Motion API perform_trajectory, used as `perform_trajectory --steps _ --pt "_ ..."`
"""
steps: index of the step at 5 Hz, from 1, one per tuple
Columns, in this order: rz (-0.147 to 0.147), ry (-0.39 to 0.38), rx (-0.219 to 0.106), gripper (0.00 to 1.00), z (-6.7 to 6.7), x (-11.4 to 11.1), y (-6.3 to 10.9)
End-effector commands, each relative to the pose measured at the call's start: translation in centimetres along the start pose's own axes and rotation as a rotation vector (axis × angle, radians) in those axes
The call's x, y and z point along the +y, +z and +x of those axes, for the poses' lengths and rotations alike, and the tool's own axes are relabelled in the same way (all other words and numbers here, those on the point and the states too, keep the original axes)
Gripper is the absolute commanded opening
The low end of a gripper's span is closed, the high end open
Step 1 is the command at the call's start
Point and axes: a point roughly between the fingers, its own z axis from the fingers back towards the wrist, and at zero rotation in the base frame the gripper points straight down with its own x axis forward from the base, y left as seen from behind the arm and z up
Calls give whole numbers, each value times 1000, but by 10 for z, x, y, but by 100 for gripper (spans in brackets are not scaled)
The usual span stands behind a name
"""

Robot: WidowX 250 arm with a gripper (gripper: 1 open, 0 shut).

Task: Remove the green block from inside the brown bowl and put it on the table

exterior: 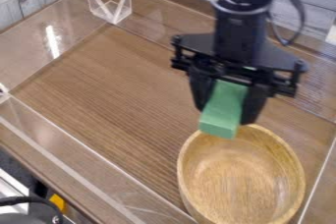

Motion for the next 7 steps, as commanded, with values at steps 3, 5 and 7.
perform_trajectory --steps 3,5,7 --pt "48 -66 -35 0 7 28 -33" --pt "85 -161 -28 0 11 31 -47" --pt "104 -140 -35 0 19 33 -56"
